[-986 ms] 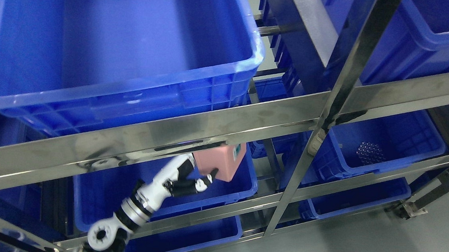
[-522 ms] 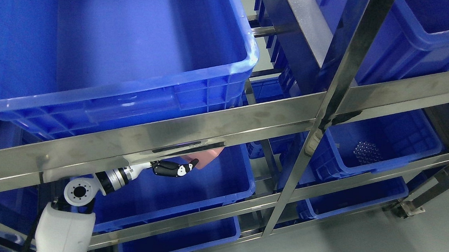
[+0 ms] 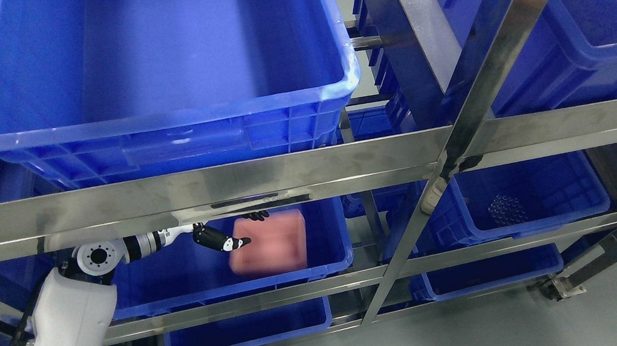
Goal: Place storage box into left shelf container
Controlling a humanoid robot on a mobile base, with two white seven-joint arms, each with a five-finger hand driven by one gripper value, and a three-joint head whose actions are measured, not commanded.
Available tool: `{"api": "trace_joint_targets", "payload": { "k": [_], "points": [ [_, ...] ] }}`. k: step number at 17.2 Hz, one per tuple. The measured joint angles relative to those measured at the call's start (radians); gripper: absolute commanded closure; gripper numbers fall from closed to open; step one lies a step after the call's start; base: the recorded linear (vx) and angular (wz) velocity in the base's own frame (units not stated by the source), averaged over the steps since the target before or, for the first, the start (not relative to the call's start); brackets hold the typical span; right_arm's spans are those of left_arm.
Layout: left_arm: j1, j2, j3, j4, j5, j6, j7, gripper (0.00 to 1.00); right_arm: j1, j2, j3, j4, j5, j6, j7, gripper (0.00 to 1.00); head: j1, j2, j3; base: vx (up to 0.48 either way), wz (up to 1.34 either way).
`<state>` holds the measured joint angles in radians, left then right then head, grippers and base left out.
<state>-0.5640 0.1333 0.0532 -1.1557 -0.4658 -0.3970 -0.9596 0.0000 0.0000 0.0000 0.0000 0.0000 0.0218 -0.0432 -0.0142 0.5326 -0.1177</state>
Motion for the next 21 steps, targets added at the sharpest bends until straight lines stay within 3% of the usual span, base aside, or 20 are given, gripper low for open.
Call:
{"api": "trace_joint_targets", "payload": {
  "k": [5, 7, 15, 17, 21],
  "points": [
    [-0.003, -0.037, 0.023, 0.008, -0.009, -0.001, 0.03, 0.03, 0.0, 0.0, 0.0, 0.0, 0.0, 0.0, 0.0, 0.0, 0.0, 0.0, 0.0, 0.0, 0.0],
    [0.0, -0.055, 0.024, 0.006, 0.027, 0.004, 0.127, 0.01, 0.0, 0.0, 0.0, 0.0, 0.0, 0.0, 0.0, 0.0, 0.0, 0.0, 0.0, 0.0, 0.0],
    [0.168, -0.097, -0.066, -0.107, 0.246, 0.063, 0.765, 0.01, 0.0, 0.0, 0.0, 0.0, 0.0, 0.0, 0.0, 0.0, 0.0, 0.0, 0.0, 0.0, 0.0],
    [0.228, -0.104, -0.087, -0.165, 0.282, 0.073, 0.846, 0.01, 0.0, 0.0, 0.0, 0.0, 0.0, 0.0, 0.0, 0.0, 0.0, 0.0, 0.0, 0.0, 0.0],
    [0.327, -0.114, -0.107, -0.254, 0.334, 0.081, 0.889, 0.01, 0.0, 0.0, 0.0, 0.0, 0.0, 0.0, 0.0, 0.0, 0.0, 0.0, 0.0, 0.0, 0.0]
  ]
}}
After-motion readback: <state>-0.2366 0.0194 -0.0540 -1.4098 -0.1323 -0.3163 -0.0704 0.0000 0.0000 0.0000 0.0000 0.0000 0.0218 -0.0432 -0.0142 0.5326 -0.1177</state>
